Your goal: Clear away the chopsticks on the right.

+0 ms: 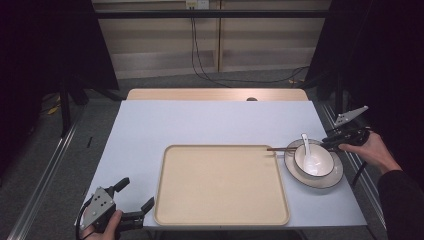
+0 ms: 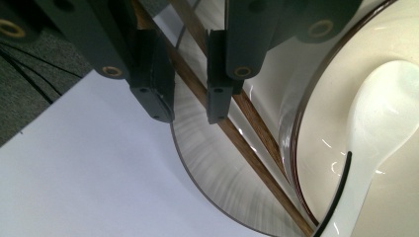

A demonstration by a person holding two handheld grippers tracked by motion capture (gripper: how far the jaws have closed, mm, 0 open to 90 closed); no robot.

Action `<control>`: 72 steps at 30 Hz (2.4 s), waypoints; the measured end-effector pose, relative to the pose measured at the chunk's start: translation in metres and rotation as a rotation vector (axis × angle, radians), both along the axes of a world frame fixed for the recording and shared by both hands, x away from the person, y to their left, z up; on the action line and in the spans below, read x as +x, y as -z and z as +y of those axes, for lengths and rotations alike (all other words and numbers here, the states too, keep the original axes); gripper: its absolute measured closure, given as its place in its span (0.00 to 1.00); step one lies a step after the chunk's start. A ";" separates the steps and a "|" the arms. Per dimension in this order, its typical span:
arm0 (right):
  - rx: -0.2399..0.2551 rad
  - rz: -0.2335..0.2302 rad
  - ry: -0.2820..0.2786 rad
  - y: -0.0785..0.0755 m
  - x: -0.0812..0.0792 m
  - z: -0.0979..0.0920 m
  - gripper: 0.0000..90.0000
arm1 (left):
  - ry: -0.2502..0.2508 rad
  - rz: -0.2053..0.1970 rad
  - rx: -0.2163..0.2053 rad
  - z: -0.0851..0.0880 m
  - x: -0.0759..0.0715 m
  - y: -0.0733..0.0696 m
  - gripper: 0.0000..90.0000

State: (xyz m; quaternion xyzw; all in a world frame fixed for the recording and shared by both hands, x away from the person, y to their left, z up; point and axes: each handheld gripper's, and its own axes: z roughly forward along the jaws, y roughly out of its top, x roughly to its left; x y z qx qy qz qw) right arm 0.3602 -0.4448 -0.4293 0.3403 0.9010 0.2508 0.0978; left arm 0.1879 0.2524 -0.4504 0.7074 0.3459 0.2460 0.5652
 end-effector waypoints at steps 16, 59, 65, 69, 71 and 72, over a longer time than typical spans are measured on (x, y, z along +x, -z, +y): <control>-0.056 0.006 -0.104 0.012 0.008 0.016 0.85 | 0.005 0.001 -0.002 0.000 0.000 0.000 0.01; 0.197 -0.120 0.314 -0.035 -0.063 -0.008 0.95 | 0.009 -0.016 0.001 0.000 0.000 -0.001 0.01; 0.272 -0.127 0.386 -0.050 -0.083 0.009 0.95 | 0.008 -0.018 -0.002 0.000 0.000 -0.002 0.01; 0.325 -0.159 0.375 -0.054 -0.097 0.033 0.95 | 0.006 -0.025 0.002 0.001 0.001 -0.002 0.01; 0.353 -0.156 0.382 -0.052 -0.104 0.045 0.95 | 0.004 -0.027 -0.001 0.001 0.001 -0.002 0.01; 0.374 -0.162 0.390 -0.050 -0.108 0.052 0.95 | 0.000 -0.028 0.000 0.002 0.001 -0.002 0.01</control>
